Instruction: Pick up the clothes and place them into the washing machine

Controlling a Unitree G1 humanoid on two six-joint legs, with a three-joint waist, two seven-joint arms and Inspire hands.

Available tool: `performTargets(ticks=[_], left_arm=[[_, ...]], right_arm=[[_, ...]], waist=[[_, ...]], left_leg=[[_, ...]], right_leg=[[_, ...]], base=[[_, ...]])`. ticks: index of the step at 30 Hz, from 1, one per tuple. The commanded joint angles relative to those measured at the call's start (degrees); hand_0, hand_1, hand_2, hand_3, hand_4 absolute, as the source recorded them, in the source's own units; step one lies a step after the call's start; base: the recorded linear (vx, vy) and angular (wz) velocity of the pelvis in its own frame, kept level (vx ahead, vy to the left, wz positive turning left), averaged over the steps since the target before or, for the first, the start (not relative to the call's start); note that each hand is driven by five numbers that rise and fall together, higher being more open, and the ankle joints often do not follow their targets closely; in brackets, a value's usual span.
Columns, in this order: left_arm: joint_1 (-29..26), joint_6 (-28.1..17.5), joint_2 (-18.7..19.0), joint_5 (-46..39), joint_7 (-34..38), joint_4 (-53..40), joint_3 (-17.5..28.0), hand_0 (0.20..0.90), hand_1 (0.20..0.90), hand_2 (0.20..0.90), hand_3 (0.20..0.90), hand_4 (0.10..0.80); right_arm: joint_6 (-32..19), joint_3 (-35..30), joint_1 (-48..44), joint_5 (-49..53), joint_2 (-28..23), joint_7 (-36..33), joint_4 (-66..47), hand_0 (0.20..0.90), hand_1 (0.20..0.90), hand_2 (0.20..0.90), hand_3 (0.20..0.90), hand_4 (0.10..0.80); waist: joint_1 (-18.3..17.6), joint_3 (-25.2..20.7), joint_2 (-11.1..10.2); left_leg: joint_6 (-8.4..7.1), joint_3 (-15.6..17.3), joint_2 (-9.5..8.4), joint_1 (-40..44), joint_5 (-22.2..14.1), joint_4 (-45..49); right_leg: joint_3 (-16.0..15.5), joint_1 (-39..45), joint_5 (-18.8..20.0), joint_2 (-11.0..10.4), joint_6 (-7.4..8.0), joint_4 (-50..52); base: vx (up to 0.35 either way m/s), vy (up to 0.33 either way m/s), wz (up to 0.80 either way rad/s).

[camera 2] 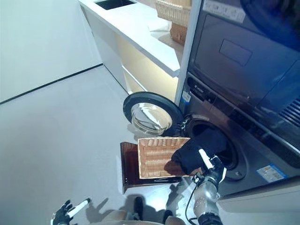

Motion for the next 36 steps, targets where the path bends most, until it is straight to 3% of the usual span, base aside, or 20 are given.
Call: performTargets(ticks=[1,2,3,5,6,8,11,16,29,36], left_arm=[[-6.17,-3.23,4.16,0.38,0.83,-4.13,-0.31,0.9,0.9,0.9,0.9,0.8],[-7.3,-4.27,3.92,-0.94,0.74,-5.86,-2.47,0.9,0.9,0.9,0.9,0.8],[-7.96,-4.79,3.41,-1.99,0.65,-6.6,-3.83,0.9,0.9,0.9,0.9,0.8],[-9.02,-5.86,2.87,-3.46,0.37,-7.52,-5.94,0.9,0.9,0.9,0.9,0.8],[-9.54,-6.02,2.74,-4.07,0.38,-8.02,-6.61,0.9,0.9,0.9,0.9,0.8],[-8.84,-6.2,2.01,-4.61,0.65,-9.18,-6.99,0.9,0.9,0.9,0.9,0.8],[-7.72,-5.43,0.46,-3.64,-0.42,-8.01,-9.07,0.9,0.9,0.9,0.9,0.8],[-9.83,-4.49,0.19,-4.76,-0.56,-2.97,-9.72,0.9,0.9,0.9,0.9,0.8],[-14.11,-5.69,1.76,-5.87,1.38,-5.0,-10.97,0.9,0.9,0.9,0.9,0.8],[-14.01,-6.67,3.6,-4.38,2.97,-12.29,-11.45,0.9,0.9,0.9,0.9,0.8]], right_arm=[[-5.04,-1.97,-4.43,-0.99,-2.73,1.06,-7.34,0.2,0.2,0.2,0.2,0.3],[-5.3,-2.51,-5.32,-1.21,-3.01,0.04,-8.06,0.2,0.2,0.2,0.2,0.3],[-5.07,-3.05,-5.86,-1.62,-3.38,-0.61,-7.48,0.2,0.2,0.2,0.2,0.3],[-4.4,-3.38,-6.67,-2.16,-4.04,-1.41,-6.69,0.2,0.2,0.2,0.2,0.3],[-4.2,-3.6,-6.91,-1.79,-4.27,-1.62,-5.74,0.2,0.2,0.2,0.2,0.3],[-4.53,-4.18,-7.04,-0.69,-4.04,-2.29,-4.37,0.2,0.2,0.2,0.2,0.3],[-4.65,-5.47,-10.11,-0.27,-5.1,-3.83,-0.94,0.2,0.2,0.2,0.2,0.3],[-7.01,-7.72,-15.71,3.58,-6.17,-5.67,3.06,0.2,0.2,0.2,0.2,0.3],[-12.86,-13.59,-31.17,12.69,-14.37,-10.79,14.0,0.2,0.2,0.2,0.2,0.3],[-15.72,-15.52,-38.7,16.68,-24.27,-15.06,20.56,0.2,0.2,0.2,0.2,0.3]], waist=[[-2.28,0.57,-1.4],[-2.2,1.24,0.19],[-2.12,1.42,1.08],[-1.51,1.6,0.87],[-1.39,1.86,0.29],[-0.72,2.65,-1.22],[-0.11,1.97,-1.36],[0.29,4.53,-0.32],[3.63,11.29,0.53],[4.79,12.71,0.66]], left_leg=[[-0.9,-0.68,-4.19,-2.99,-0.78,3.99],[-1.48,-2.34,-3.23,-1.83,-0.88,3.24],[-2.29,-3.8,-2.78,-1.02,-1.16,2.72],[-4.22,-5.46,-2.71,0.28,-2.76,2.08],[-5.09,-6.4,-3.0,0.47,-4.06,3.05],[-5.51,-6.57,-3.67,-1.26,-4.93,5.49],[-5.9,-7.68,-3.89,-2.59,-4.39,4.54],[-6.66,-11.1,-4.09,-7.43,-3.63,5.95],[-7.57,-13.56,-4.34,-21.02,-4.01,12.82],[-8.57,-14.02,-4.66,-32.4,-7.14,23.64]], right_leg=[[0.56,1.84,14.73,3.89,-0.96,4.49],[-0.65,-1.01,11.85,-1.46,-4.04,1.59],[-2.65,-0.69,9.46,-6.07,-5.8,-1.81],[-5.72,-0.35,11.19,-14.53,-6.25,-13.7],[-6.8,2.14,13.72,-17.09,-5.33,-19.9],[-7.77,4.0,14.74,-16.62,-4.32,-21.18],[-9.99,2.34,15.56,-16.85,-3.7,-20.71],[-12.46,-0.19,14.59,-16.82,-4.18,-19.19],[-14.49,-10.73,10.7,-16.51,-5.31,-10.91],[-14.63,-19.7,6.61,-16.35,-6.02,-1.01]], base=[[0.098,-0.076,0.31],[0.152,-0.118,0.38],[0.231,-0.198,0.23],[0.213,-0.247,0.23],[0.175,-0.256,0.38],[0.027,-0.179,0.35],[0.019,-0.072,0.64],[-0.068,-0.058,0.52],[-0.059,0.007,0.23],[-0.058,-0.008,0.3]])
